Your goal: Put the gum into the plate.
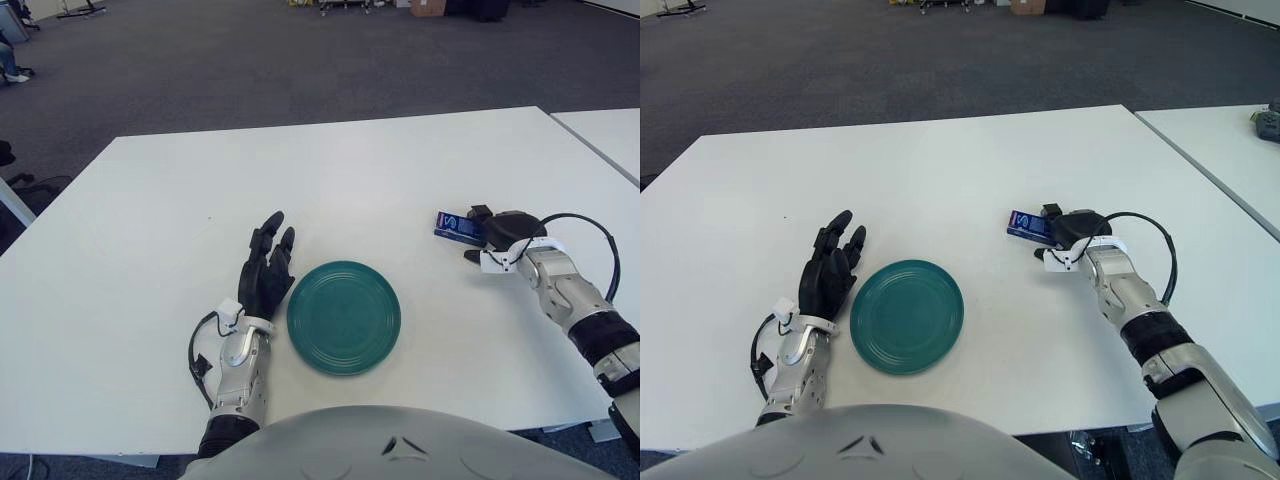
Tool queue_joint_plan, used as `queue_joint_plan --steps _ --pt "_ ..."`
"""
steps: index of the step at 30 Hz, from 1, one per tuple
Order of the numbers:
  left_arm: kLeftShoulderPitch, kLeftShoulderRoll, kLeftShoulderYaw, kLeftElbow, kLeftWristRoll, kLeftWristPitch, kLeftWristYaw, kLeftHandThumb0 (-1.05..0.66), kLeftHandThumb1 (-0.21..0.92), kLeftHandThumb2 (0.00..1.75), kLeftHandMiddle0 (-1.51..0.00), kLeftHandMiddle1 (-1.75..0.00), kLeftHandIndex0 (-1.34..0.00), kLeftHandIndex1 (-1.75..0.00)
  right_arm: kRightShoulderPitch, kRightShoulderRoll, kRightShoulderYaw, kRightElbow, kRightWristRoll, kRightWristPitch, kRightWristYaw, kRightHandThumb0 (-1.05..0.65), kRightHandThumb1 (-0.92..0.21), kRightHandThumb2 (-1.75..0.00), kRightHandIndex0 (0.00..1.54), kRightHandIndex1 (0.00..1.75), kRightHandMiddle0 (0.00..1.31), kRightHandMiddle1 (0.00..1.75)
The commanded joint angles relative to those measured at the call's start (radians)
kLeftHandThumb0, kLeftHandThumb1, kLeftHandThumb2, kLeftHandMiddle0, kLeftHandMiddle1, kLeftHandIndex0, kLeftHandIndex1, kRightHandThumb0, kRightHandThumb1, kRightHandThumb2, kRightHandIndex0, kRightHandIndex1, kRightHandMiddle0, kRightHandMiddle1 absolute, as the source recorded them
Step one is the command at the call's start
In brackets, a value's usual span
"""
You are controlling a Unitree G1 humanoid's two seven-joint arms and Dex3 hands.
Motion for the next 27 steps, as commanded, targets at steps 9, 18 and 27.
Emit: queue_joint_plan --steps 9,18,27 --pt "0.048 -0.085 -0.003 0.025 -0.059 0.007 -0.015 -1.05 0.92 0.67 -0.38 -0.01 0.0 -0.6 0.037 0.016 -0.016 -0.022 0.023 -0.008 0.026 -0.81 -0.92 -0.62 0.64 1.63 0.29 1.43" --pt "0.065 -0.09 -0.002 -0.017 -0.088 0.057 0.01 -1.05 0.92 0.61 -0.41 -0.02 0.0 -0.63 0.054 0.039 -0.046 -0.011 0.045 -0.037 -0.061 -0.57 -0.76 -0.75 0.74 1.74 0.41 1.72" --pt "0.067 -0.082 -0.003 -0.031 -0.107 0.069 0.004 -1.05 0.92 0.61 -0.42 -0.02 0.0 -0.65 0.043 0.068 -0.06 0.049 0.064 -0.078 -0.171 -0.42 -0.57 -0.99 0.82 1.75 0.42 1.75"
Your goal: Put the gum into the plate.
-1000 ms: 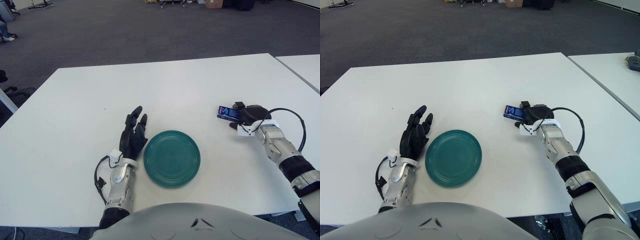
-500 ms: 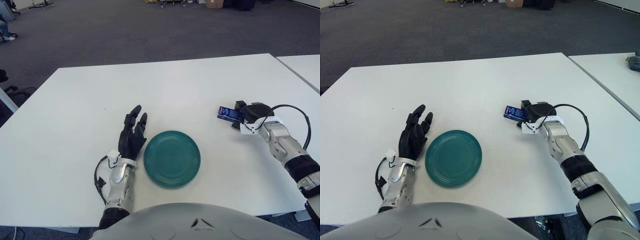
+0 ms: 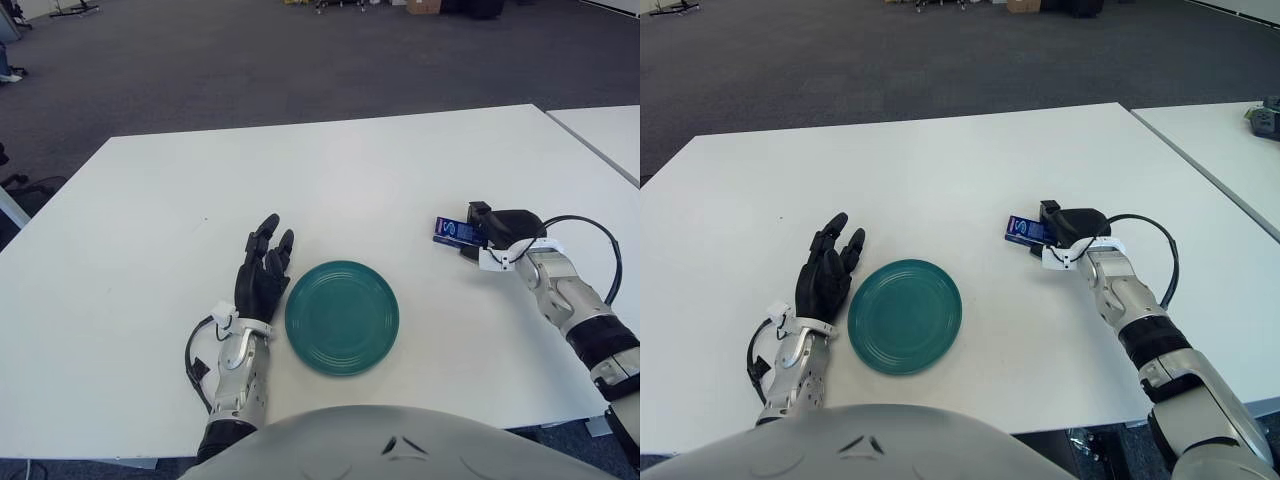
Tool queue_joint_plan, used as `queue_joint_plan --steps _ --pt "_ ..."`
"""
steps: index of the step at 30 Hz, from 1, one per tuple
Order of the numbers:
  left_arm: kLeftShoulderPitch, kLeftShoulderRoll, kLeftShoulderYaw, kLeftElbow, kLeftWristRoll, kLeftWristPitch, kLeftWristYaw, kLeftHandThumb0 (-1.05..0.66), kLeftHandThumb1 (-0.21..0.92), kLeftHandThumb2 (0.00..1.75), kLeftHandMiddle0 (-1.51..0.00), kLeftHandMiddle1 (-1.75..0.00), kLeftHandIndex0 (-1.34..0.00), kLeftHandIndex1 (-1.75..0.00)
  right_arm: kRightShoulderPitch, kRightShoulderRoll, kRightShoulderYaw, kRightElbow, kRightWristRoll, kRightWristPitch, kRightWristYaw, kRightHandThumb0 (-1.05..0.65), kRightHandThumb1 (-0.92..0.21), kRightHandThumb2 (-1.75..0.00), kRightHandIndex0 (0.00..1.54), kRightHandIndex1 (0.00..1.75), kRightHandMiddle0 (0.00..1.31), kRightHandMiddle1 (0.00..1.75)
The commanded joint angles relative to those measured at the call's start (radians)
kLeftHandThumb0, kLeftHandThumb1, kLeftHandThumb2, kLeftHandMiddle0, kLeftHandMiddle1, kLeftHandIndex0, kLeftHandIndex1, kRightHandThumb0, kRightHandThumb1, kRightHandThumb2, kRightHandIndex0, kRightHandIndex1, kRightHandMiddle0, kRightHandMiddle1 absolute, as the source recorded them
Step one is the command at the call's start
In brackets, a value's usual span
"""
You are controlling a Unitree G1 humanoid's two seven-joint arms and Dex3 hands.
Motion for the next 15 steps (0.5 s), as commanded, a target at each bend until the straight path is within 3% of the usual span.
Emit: queue_joint_plan --steps 1,15 --pt "0.037 -0.08 -0.003 0.025 -0.012 0.007 0.006 -1.05 0.92 0.61 -0.42 -0.02 0.0 -0.65 0.01 0.029 0.003 0.042 0.015 -0.017 -0.018 -0.42 -0.57 -0.99 0.83 1.75 0.42 1.75" --pt "0.047 -0.072 -0.004 0.011 -0.005 0.02 0.017 -1.05 0.92 0.6 -0.4 0.0 0.0 -0.64 -0.009 0.07 0.027 0.134 -0.026 -0.022 -0.157 -0.43 -0.49 -1.1 1.02 1.75 0.48 1.75"
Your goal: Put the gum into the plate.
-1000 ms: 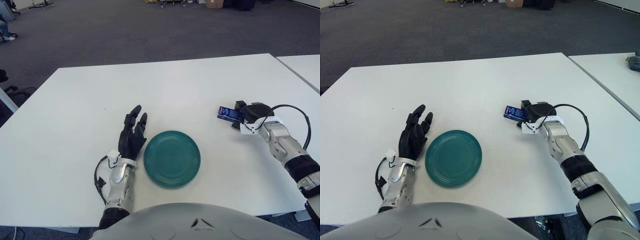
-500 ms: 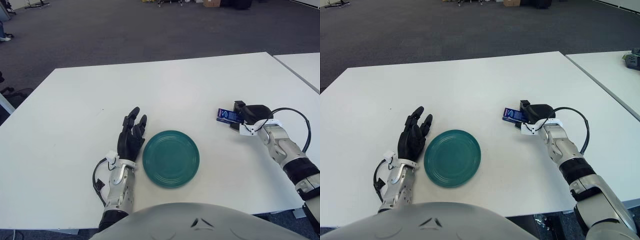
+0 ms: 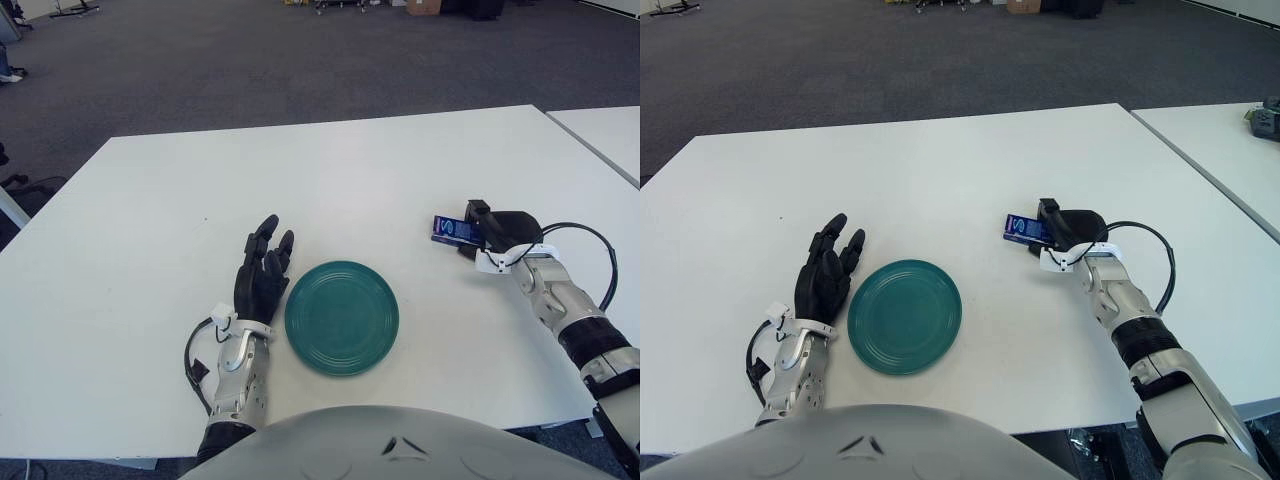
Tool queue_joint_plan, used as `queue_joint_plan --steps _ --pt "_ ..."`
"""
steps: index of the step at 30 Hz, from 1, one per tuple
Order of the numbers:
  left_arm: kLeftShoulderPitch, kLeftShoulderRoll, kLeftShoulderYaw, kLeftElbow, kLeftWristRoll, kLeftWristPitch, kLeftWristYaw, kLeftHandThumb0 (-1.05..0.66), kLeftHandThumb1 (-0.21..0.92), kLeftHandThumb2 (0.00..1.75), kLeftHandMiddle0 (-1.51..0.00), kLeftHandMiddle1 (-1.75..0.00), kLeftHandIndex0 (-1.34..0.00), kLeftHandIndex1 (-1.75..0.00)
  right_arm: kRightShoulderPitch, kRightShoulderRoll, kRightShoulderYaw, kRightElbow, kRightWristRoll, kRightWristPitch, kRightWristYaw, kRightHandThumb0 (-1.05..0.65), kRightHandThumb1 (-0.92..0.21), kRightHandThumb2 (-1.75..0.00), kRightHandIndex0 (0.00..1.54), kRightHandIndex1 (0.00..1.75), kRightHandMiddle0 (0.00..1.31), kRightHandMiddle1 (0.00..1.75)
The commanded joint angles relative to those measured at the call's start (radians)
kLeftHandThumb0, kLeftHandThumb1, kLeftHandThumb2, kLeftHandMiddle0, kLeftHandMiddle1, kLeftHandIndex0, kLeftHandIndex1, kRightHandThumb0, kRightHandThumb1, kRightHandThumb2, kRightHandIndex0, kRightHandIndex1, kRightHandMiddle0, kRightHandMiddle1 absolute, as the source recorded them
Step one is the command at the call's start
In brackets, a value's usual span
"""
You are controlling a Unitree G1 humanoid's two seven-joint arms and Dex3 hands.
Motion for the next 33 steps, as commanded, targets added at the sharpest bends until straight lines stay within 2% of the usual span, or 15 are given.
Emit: queue_joint_plan --steps 1,8,14,21,26,33 --pt "0.042 -0.072 -0.002 0.017 -0.005 0.019 0.017 -1.05 0.92 0.59 -0.4 0.0 0.0 -0.64 0.014 0.025 0.027 0.05 -0.015 -0.01 -0.022 -0.43 -0.49 -1.11 1.04 1.75 0.48 1.75" --pt "0.054 -0.067 -0.003 -0.003 -0.013 0.034 0.015 -1.05 0.92 0.58 -0.4 0.0 0.0 -0.64 0.004 0.029 0.043 0.09 -0.01 -0.029 -0.055 -0.43 -0.48 -1.12 1.1 1.75 0.49 1.75" --pt "0.06 -0.058 -0.002 -0.01 -0.008 0.043 0.015 -1.05 0.92 0.6 -0.41 -0.01 0.0 -0.67 -0.006 0.011 0.036 0.071 -0.004 -0.045 -0.063 -0.43 -0.51 -1.08 1.1 1.75 0.47 1.75" --pt "0.066 -0.045 0.0 -0.02 -0.018 0.059 -0.004 -1.05 0.92 0.64 -0.43 -0.01 0.0 -0.71 -0.085 -0.029 -0.02 -0.066 0.03 -0.046 0.041 -0.43 -0.5 -1.09 1.07 1.75 0.47 1.75" --pt "0.068 -0.038 0.006 -0.025 -0.021 0.071 -0.007 -1.05 0.92 0.71 -0.44 -0.02 0.0 -0.75 -0.097 -0.02 -0.047 -0.16 0.028 -0.032 0.072 -0.44 -0.46 -1.13 1.04 1.75 0.5 1.75" --pt "0.076 -0.035 0.01 -0.042 -0.014 0.093 0.003 -1.05 0.92 0.83 -0.47 -0.02 0.0 -0.83 -0.099 -0.002 -0.071 -0.304 0.004 0.033 0.14 -0.45 -0.43 -1.18 0.98 1.75 0.53 1.75"
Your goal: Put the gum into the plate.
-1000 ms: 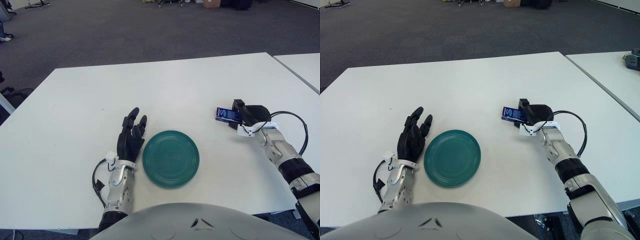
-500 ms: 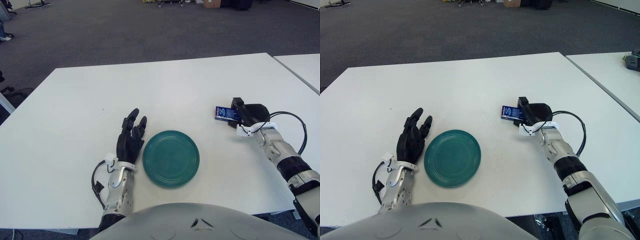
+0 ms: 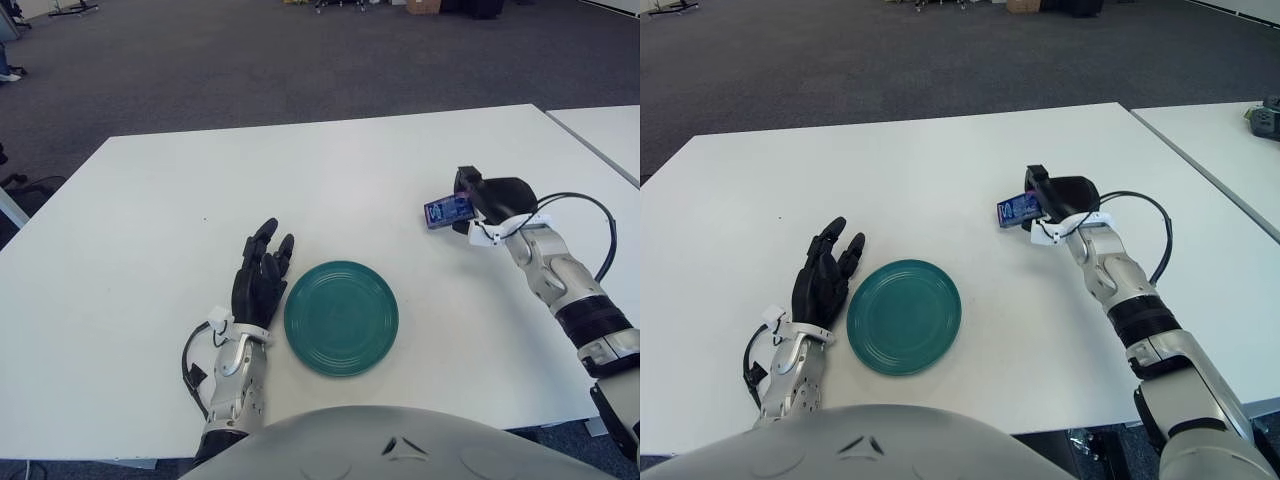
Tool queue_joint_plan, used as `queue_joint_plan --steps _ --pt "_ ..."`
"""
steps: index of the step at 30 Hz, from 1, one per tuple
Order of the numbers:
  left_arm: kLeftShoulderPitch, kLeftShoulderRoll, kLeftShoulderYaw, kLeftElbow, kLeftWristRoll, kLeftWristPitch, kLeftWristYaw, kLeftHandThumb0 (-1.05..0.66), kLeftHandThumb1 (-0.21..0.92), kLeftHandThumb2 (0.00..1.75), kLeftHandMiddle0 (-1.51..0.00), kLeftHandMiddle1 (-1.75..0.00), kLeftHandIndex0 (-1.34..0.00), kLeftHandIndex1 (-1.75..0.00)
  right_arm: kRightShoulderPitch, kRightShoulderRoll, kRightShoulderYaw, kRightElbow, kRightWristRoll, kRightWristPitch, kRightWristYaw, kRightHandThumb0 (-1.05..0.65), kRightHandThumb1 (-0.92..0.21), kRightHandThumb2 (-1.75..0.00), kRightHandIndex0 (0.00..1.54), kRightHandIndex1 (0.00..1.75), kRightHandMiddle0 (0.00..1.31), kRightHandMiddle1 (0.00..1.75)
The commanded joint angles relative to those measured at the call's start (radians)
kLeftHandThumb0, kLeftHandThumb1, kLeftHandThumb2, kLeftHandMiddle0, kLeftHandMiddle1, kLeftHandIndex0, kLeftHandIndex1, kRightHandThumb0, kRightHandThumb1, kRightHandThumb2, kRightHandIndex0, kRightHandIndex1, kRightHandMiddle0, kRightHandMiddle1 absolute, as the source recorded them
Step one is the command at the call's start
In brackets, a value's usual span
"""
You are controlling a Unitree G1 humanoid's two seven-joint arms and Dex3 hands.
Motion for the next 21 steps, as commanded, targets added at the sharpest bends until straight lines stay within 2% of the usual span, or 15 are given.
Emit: queue_joint_plan --steps 1,9,21 --pt "0.044 -0.038 0.004 0.012 -0.001 0.03 0.009 -1.05 0.92 0.84 -0.47 -0.02 0.0 -0.84 -0.012 0.014 -0.017 -0.084 -0.013 0.033 0.03 -0.45 -0.42 -1.19 0.97 1.75 0.53 1.75" --pt "0.064 -0.035 0.004 -0.031 0.024 0.077 0.051 -1.05 0.92 0.94 -0.47 -0.02 -0.03 -0.89 0.021 0.052 -0.007 -0.241 -0.053 0.075 0.063 -0.45 -0.4 -1.21 0.91 1.75 0.55 1.75" --pt "0.085 -0.036 0.0 -0.067 0.048 0.088 0.072 -1.05 0.92 0.95 -0.46 -0.01 -0.03 -0.9 0.072 0.114 0.028 -0.447 -0.092 0.08 0.173 -0.46 -0.39 -1.23 0.95 1.75 0.56 1.75"
